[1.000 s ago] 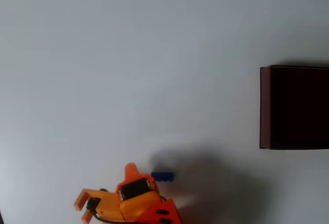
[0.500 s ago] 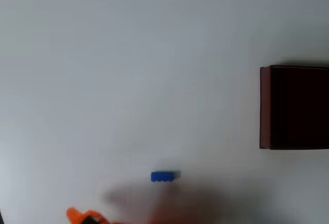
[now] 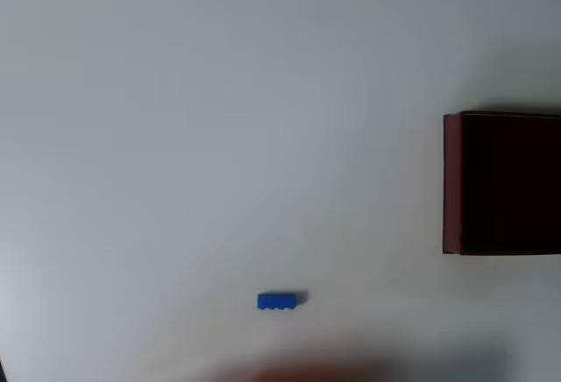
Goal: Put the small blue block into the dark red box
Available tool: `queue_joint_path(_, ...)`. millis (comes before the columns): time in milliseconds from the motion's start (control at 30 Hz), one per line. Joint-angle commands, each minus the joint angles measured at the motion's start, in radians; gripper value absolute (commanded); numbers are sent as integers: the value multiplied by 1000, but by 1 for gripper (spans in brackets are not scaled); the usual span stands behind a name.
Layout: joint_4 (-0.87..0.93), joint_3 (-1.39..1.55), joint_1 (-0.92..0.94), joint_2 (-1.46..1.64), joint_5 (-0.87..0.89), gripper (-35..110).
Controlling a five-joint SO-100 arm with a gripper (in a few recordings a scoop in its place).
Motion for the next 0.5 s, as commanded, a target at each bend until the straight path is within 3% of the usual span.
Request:
queue_joint_path(0,3,11,-43,12,46,0)
queue_joint_path(267,18,-23,-29,12,6,0)
queue_joint_path(467,230,-250,43,8,9,0)
